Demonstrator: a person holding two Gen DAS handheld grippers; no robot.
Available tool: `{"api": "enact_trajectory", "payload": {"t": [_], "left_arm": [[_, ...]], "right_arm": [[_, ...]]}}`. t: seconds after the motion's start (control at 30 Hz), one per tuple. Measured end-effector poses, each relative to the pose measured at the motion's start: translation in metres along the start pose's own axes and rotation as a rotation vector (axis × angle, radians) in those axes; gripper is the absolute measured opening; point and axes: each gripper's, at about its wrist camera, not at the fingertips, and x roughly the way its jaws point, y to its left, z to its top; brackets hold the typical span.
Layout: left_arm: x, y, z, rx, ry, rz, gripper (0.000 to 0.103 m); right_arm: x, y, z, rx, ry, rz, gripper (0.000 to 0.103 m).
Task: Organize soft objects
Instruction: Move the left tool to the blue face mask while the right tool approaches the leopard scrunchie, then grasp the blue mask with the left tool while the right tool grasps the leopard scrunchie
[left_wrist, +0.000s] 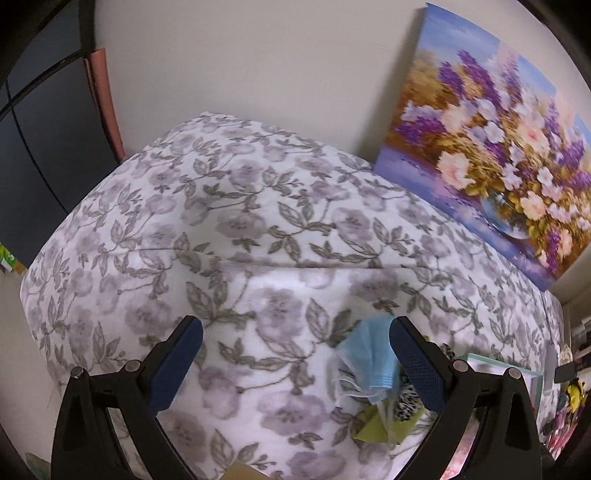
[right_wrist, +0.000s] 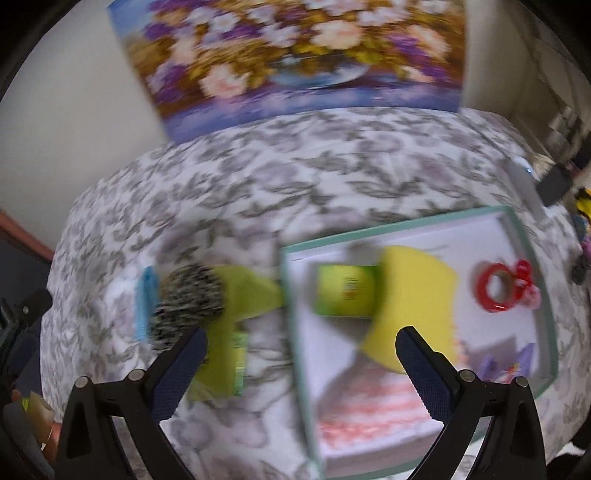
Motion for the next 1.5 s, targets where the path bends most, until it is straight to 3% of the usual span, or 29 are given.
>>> {"api": "enact_trajectory", "payload": {"t": [0.43, 0.53, 0.6, 0.73, 0.9, 1.07, 1.3, 1.5], "left_arm": [[0.027, 0.014, 0.003, 0.008, 0.034, 0.034, 0.101], [0.036, 0.010, 0.002, 0.002, 0.062, 0.007, 0.101], [0.042, 0.007, 0.002, -0.005, 0.079, -0.013, 0.101], [0.053, -0.001, 0.002, -0.008, 0.103, -0.042, 0.101], [0.070, -0.011, 0.002, -0.026, 0.140, -0.101, 0.101], [0.090, -0.024, -0.005, -0.018, 0.205, -0.143, 0.101], [0.119, -0.038, -0.022, -0.027, 0.318, -0.160, 0.100], [0.130, -0.038, -0.030, -0.063, 0.357, -0.202, 0.065]], "right_arm": [[0.034, 0.060, -0.003, -0.076, 0.018, 0.070, 0.103], [0.041, 0.067, -0.004, -0.083, 0.022, 0.092, 0.103], [0.046, 0.072, -0.005, -0.085, 0.026, 0.112, 0.098], [0.053, 0.076, -0.004, -0.087, 0.020, 0.098, 0.076], [0.061, 0.074, -0.002, -0.071, 0.028, 0.125, 0.063], [0.065, 0.071, 0.001, -0.044, 0.025, 0.174, 0.042], [0.075, 0.065, 0.001, -0.030, 0.039, 0.187, 0.035], [0.081, 0.060, 0.002, -0.018, 0.050, 0.194, 0.034]]}}
